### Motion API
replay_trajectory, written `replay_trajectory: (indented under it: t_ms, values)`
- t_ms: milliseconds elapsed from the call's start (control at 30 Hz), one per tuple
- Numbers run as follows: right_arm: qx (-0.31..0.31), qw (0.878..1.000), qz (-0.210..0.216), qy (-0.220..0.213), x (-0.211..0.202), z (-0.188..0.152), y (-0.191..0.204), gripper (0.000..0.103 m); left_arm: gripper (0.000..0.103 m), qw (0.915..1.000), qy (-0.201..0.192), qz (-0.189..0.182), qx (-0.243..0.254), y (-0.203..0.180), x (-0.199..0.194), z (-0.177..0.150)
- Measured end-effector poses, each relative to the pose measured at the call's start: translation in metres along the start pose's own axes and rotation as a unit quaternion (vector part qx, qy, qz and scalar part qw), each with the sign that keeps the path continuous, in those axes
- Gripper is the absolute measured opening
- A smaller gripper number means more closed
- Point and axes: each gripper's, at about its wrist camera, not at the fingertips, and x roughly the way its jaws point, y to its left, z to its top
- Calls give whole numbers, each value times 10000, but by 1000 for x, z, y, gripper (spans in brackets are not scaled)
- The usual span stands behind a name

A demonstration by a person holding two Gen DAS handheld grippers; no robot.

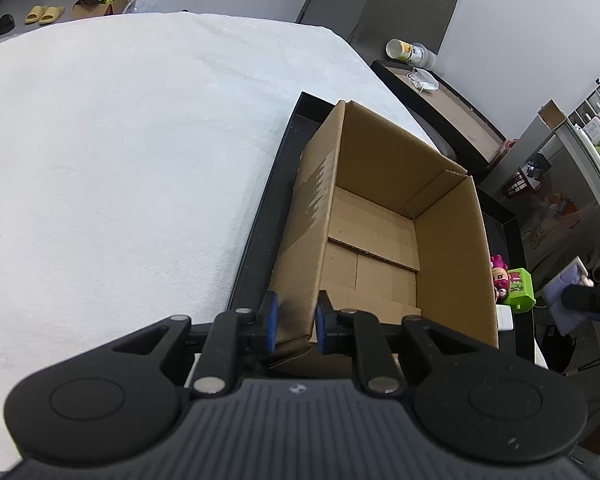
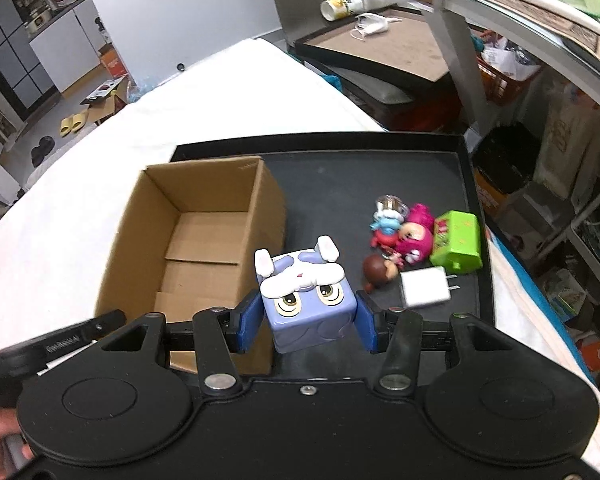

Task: Organize rigid objects
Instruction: 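Carry the lavender cube into the box and open the right gripper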

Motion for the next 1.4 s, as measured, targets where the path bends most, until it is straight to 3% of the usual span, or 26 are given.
replay_trajectory:
  t_ms: [533, 700, 1400]
  values:
    - [-436, 9989, 118, 85, 20, 12, 63, 48, 18, 9999, -14, -110, -100, 5, -2, 0]
    - [-493, 9986, 134, 164, 30, 12, 75, 44, 18, 9999, -18, -120, -100, 5, -1, 0]
    - [-767, 9957, 191, 492, 85, 17, 119, 44, 18, 9996, -81, -208, -175, 10, -3, -1]
